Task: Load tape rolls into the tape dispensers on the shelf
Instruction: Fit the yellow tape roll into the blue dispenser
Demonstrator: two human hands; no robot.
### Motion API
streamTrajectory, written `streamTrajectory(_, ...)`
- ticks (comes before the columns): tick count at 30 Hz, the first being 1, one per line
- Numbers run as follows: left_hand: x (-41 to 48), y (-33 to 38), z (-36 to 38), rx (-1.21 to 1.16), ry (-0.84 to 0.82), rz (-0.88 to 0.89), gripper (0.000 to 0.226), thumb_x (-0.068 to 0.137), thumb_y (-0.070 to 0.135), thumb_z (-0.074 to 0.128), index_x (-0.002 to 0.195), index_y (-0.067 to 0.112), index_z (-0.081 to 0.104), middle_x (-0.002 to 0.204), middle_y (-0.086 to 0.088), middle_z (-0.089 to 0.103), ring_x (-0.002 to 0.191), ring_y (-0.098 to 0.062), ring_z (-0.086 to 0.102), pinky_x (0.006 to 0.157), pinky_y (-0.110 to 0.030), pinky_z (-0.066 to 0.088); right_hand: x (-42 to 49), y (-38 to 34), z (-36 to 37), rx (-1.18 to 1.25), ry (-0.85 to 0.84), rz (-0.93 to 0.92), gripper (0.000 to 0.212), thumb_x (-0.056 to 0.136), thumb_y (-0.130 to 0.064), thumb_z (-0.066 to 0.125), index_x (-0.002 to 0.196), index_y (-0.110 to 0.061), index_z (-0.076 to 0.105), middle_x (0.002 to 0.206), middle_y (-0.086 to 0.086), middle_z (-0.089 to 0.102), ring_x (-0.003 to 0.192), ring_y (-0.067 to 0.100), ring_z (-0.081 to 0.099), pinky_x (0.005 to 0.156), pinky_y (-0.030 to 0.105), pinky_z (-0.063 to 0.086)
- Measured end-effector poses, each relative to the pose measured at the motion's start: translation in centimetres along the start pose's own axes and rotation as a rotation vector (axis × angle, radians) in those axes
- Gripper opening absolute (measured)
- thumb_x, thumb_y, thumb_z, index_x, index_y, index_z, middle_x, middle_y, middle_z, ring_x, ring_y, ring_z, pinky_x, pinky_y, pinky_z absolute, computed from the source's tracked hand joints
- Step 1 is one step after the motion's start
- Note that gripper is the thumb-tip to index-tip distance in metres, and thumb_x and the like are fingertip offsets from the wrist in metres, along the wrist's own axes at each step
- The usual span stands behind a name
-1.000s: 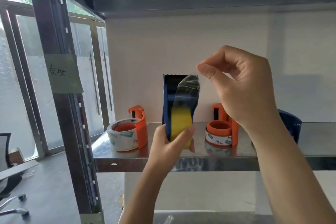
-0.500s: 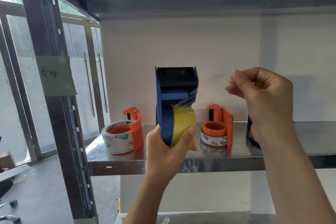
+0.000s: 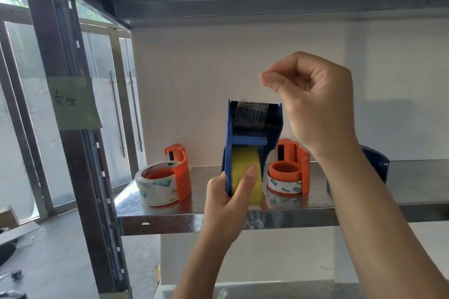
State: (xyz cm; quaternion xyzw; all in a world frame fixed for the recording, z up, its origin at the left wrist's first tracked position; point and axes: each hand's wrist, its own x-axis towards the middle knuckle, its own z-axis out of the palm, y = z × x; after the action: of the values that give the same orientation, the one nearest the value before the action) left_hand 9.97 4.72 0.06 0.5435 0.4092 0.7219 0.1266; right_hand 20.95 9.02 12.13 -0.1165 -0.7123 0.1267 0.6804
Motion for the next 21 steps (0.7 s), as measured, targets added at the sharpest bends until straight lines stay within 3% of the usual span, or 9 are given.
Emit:
streamTrajectory(6, 0.1, -0.4, -1.0, 0.005, 0.062, -0.047, 0.04, 0.078, 0.051, 0.061, 0.045, 0.029, 0.054, 0.041, 0.011, 0.042, 0.043, -0.006, 0.041, 0.046, -0.018, 0.036, 0.4, -0.2, 0.8, -0.015, -0.024, -0.01, 0.004, 0.083, -0.021, 0.07, 0.081, -0.017, 0.068, 0.076, -0.014, 0.067, 0.072, 0.005, 0.065, 0.071, 0.015, 0.051)
streamTrajectory(9, -0.1, 0.0, -1.2, -0.005, 0.067, -0.07, 0.032, 0.068, 0.041, 0.057, 0.039, 0.029, 0.052, 0.037, 0.012, 0.04, 0.038, -0.002, 0.04, 0.043, -0.01, 0.033, 0.4, -0.1, 1.1, -0.019, -0.024, -0.006, 0.006, 0.083, -0.022, 0.07, 0.081, -0.017, 0.069, 0.075, -0.013, 0.067, 0.071, 0.005, 0.065, 0.071, 0.016, 0.052)
streamTrajectory(16, -0.1, 0.0, -1.6, -0.005, -0.022, -0.066, 0.028, 0.072, 0.039, 0.063, 0.045, 0.036, 0.056, 0.042, 0.015, 0.046, 0.042, 0.0, 0.044, 0.047, -0.011, 0.037, 1.2, -0.1, 2.0, -0.001, 0.015, -0.018, 0.007, 0.082, -0.021, 0.07, 0.078, -0.017, 0.067, 0.071, -0.011, 0.066, 0.068, 0.008, 0.065, 0.071, 0.025, 0.055)
streamTrajectory(18, 0.2, -0.2, -1.8, 0.002, -0.038, -0.045, 0.033, 0.076, 0.047, 0.071, 0.051, 0.03, 0.059, 0.046, 0.009, 0.049, 0.045, -0.007, 0.045, 0.048, -0.015, 0.039, 1.6, -0.2, 2.1, -0.017, 0.02, -0.039, 0.009, 0.083, -0.022, 0.069, 0.078, -0.015, 0.068, 0.071, -0.01, 0.066, 0.068, 0.009, 0.065, 0.072, 0.028, 0.055)
streamTrajectory(20, 0.4, -0.5, -1.9, 0.028, -0.081, -0.012, 0.048, 0.071, 0.056, 0.069, 0.055, 0.013, 0.054, 0.051, -0.009, 0.049, 0.049, -0.031, 0.045, 0.049, -0.028, 0.039, 2.1, -0.3, 2.1, -0.026, 0.04, -0.065, 0.011, 0.084, -0.023, 0.067, 0.078, -0.014, 0.067, 0.07, -0.008, 0.066, 0.068, 0.01, 0.064, 0.071, 0.028, 0.055)
streamTrajectory(21, 0.4, -0.5, -2.0, 0.037, -0.095, -0.012, 0.051, 0.073, 0.055, 0.068, 0.055, 0.01, 0.053, 0.052, -0.013, 0.049, 0.049, -0.034, 0.045, 0.05, -0.029, 0.039, 2.3, -0.3, 2.0, -0.023, 0.043, -0.069, 0.011, 0.084, -0.024, 0.067, 0.078, -0.015, 0.067, 0.07, -0.008, 0.066, 0.067, 0.01, 0.064, 0.071, 0.028, 0.055)
